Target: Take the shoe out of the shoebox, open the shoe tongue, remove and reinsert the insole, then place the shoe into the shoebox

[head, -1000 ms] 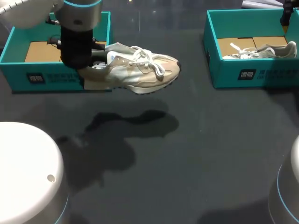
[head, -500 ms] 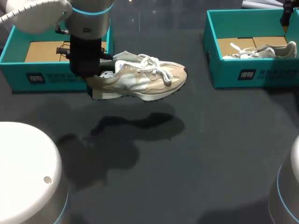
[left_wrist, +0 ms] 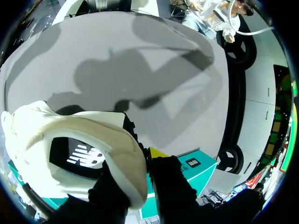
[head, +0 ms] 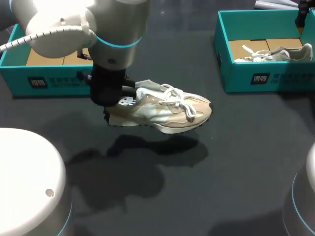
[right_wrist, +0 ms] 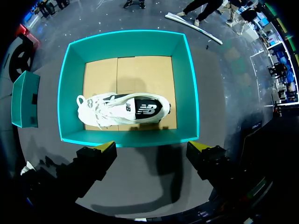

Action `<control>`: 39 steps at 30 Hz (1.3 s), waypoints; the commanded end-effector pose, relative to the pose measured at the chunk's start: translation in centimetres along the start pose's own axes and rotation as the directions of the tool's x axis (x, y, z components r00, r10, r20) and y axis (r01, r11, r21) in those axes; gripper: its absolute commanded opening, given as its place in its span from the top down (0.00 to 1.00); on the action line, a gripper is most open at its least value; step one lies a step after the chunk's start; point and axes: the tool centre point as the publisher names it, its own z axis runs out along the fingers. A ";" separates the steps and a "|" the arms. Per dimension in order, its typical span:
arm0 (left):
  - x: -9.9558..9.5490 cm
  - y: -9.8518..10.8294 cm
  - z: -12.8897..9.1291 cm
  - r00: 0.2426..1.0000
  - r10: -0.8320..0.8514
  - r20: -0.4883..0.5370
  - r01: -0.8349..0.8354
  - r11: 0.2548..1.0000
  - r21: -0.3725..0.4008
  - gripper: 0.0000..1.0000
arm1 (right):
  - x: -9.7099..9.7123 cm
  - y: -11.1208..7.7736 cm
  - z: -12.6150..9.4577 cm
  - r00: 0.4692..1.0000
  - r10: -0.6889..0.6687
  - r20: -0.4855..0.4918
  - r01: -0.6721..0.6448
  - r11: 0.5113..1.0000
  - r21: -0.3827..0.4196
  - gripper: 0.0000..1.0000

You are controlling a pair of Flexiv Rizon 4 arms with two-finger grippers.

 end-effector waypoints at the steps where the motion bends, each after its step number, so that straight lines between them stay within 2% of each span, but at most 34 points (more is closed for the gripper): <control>1: -1.1 -1.1 0.9 1.000 -0.004 0.020 0.004 1.000 0.000 1.00 | 0.0 0.0 0.0 1.000 0.001 0.000 -0.001 1.000 0.000 0.00; 9: -2.1 -2.9 2.6 1.000 -0.023 0.020 0.023 0.999 0.028 1.00 | 0.0 0.0 0.0 1.000 0.001 0.000 -0.001 1.000 0.000 0.00; 13: -2.7 -3.6 3.8 1.000 -0.012 0.021 0.011 0.997 0.076 1.00 | 0.0 0.0 0.0 1.000 0.001 0.000 -0.001 1.000 0.000 0.00; 25: -2.7 -3.6 3.8 1.000 -0.012 0.021 0.011 0.997 0.076 1.00 | 0.0 0.0 0.0 1.000 0.001 0.000 -0.001 1.000 0.000 0.00; 29: -4.0 -4.5 5.2 1.000 -0.001 0.005 0.001 0.997 0.076 1.00 | 0.0 0.0 0.0 1.000 0.001 0.000 -0.001 1.000 0.000 0.00; 39: -5.6 -5.7 7.1 1.000 -0.008 -0.008 0.009 0.997 0.075 1.00 | 0.0 0.0 0.0 1.000 0.001 0.000 -0.001 1.000 0.000 0.00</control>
